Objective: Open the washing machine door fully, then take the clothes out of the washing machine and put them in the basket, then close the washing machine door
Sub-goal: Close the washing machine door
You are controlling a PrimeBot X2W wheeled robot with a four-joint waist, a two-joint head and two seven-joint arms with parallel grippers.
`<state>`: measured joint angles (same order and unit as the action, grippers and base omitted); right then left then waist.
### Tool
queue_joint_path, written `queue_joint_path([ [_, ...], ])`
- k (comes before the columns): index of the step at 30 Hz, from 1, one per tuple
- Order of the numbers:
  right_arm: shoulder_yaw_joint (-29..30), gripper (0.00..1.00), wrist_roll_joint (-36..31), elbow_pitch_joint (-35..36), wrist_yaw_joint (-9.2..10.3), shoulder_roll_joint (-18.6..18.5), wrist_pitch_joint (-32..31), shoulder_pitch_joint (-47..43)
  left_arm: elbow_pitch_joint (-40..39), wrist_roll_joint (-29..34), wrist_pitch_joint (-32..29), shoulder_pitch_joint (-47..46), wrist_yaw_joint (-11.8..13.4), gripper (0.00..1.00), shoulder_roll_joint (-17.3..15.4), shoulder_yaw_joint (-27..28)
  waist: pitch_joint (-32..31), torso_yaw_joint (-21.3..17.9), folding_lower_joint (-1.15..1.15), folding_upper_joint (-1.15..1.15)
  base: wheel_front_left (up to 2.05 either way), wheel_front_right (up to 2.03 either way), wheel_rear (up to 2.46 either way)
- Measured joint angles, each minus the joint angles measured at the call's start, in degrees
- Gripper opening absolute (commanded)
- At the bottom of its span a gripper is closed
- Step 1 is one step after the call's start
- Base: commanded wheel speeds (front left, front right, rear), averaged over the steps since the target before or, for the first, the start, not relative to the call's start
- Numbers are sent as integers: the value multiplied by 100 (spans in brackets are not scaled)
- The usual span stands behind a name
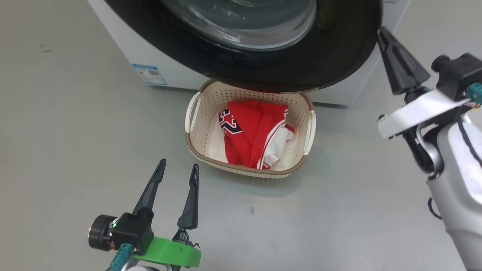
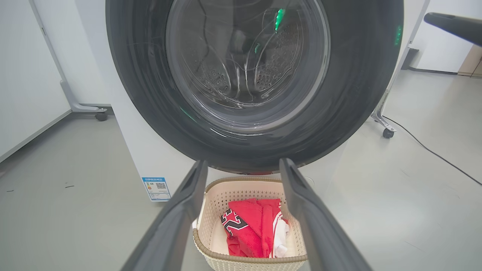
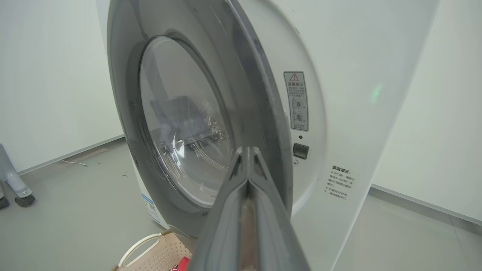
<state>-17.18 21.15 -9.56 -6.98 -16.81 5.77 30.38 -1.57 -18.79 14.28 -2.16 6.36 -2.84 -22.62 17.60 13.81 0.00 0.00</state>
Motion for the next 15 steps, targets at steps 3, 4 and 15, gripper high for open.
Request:
queue_joint_path([
  [3, -56, 0, 59, -60, 0, -103, -73, 302, -3, 0, 0, -84, 0, 100, 2, -27, 118, 119, 0, 0, 0, 0, 0],
  [4, -88, 0, 76, -80, 0, -138, -104, 402, -4, -1, 0, -112, 0, 100, 4, -47, 157, 158, 0, 0, 0, 0, 0],
  [15, -478, 0, 359, -290, 0, -345, -297, 1217, -190, -137, 15, -432, 44, 100, 13, -240, 543, 515, 0, 0, 0, 0, 0],
])
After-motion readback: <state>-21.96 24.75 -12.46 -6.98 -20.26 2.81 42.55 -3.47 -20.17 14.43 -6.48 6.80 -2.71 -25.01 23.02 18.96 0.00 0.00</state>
